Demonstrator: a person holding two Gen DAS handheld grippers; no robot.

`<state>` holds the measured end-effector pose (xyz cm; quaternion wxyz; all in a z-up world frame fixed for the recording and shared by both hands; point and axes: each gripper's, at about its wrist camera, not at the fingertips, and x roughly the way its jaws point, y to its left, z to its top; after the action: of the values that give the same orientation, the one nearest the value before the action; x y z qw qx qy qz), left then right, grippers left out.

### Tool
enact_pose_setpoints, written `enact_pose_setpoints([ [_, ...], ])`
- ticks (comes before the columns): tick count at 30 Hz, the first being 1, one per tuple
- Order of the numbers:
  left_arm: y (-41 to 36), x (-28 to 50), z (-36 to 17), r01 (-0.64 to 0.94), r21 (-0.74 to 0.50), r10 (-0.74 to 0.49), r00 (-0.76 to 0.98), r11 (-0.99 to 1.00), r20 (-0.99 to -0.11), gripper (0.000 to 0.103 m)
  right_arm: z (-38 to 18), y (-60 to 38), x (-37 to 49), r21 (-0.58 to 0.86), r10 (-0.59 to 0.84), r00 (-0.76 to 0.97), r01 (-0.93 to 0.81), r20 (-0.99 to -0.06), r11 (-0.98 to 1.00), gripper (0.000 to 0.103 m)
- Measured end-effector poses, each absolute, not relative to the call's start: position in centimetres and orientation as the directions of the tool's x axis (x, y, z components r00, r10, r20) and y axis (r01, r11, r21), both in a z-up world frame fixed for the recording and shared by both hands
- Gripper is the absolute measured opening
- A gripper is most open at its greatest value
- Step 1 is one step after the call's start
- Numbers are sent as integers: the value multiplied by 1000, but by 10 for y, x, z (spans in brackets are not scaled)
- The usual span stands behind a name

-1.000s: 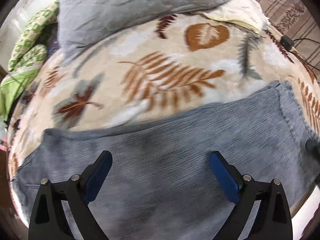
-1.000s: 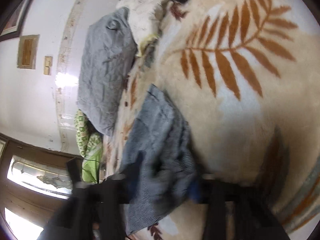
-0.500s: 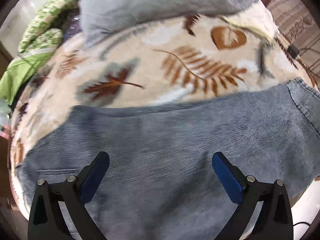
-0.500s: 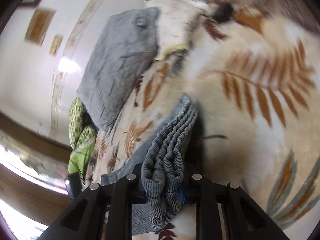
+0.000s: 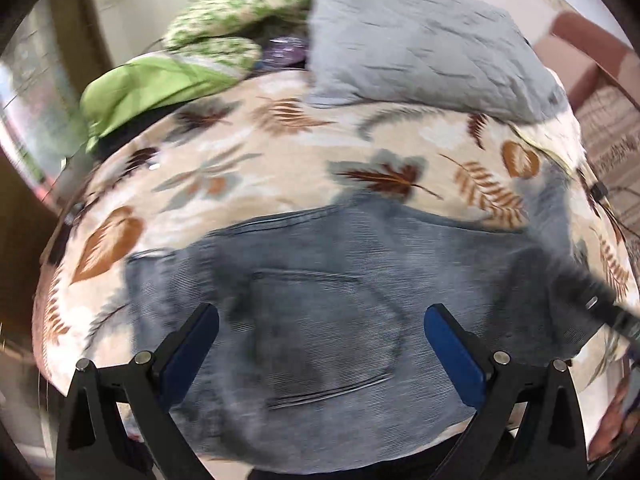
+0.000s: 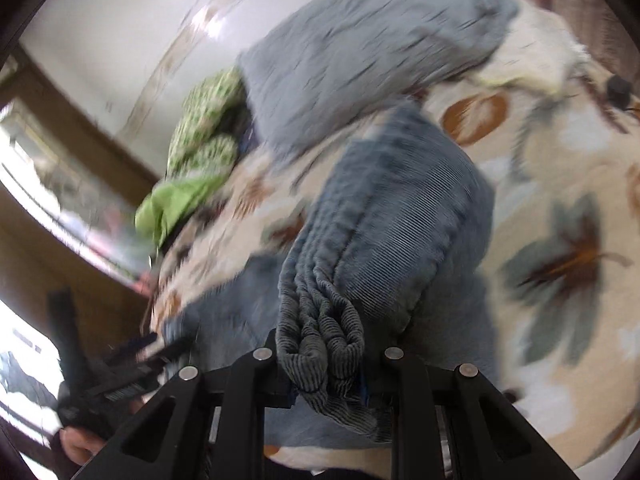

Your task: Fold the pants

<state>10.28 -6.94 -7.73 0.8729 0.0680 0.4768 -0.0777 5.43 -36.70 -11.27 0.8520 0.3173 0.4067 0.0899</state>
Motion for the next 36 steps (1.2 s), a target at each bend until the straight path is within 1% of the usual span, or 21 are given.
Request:
enact_pose_setpoints([
  [1,-60,102,-77,185,43,-64,536,982,-842,103,-121,-353,58,626,438,629,102,-643,773,22],
  [2,-51,101,-77,170,42,-57,537,984,-842,103,-131,-343,61,637,462,602,102,-651,764,25],
  [4,-41,101,-78,157,32,-57,533,987,-844,103,-153,-315,73,624,496,504,114,-707,773,30],
  [5,-35,101,-79,149,29,-55,531,988,-845,103,-163,-301,76,587,481,451,125,-752,800,40],
  [6,-30,101,-79,142,28,-52,531,989,-846,103,-165,-293,76,578,481,437,117,-760,808,53],
  [7,-27,101,-79,141,22,-56,530,990,-846,103,-164,-286,73,591,504,436,84,-746,802,58],
  [8,-26,100,-79,142,14,-64,527,990,-848,103,-159,-282,70,604,527,435,49,-730,796,67],
  [9,-25,99,-78,143,5,-71,525,990,-848,103,-153,-280,65,621,558,432,7,-709,784,68],
  [12,-33,97,-76,162,-20,-104,531,987,-841,103,-136,-295,49,653,596,465,-50,-654,756,68],
  [14,-49,92,-78,202,-20,-126,527,979,-840,103,-127,-319,33,638,548,538,-25,-640,769,68],
  [17,-78,87,-80,270,-13,-157,521,963,-839,103,-124,-354,14,579,421,623,63,-659,813,68],
  [19,-102,86,-83,320,-14,-188,521,947,-833,103,-134,-376,4,580,393,627,116,-672,806,68],
  [22,-139,93,-92,359,-3,-204,522,933,-828,103,-160,-386,3,552,372,582,163,-723,818,62],
  [23,-151,97,-98,371,3,-204,517,929,-831,103,-170,-384,6,544,372,560,174,-740,821,56],
  [24,-164,101,-106,387,22,-195,512,922,-836,103,-178,-384,6,536,368,547,182,-752,825,51],
  [28,-192,117,-152,396,163,-51,478,903,-877,103,-173,-391,7,544,377,565,155,-734,825,50],
  [29,-190,120,-159,394,172,-33,463,903,-886,103,-168,-396,9,549,377,580,149,-722,822,50],
  [30,-187,123,-167,385,148,-38,435,911,-900,103,-164,-398,13,553,375,597,141,-709,821,50],
  [32,-178,124,-164,354,86,-75,416,931,-906,103,-152,-404,23,551,362,620,139,-696,823,50],
  [33,-176,124,-161,355,80,-79,412,931,-908,103,-149,-408,34,551,355,630,142,-691,822,50],
  [36,-171,120,-151,349,117,-54,445,930,-894,103,-145,-399,74,574,370,643,133,-670,808,50],
])
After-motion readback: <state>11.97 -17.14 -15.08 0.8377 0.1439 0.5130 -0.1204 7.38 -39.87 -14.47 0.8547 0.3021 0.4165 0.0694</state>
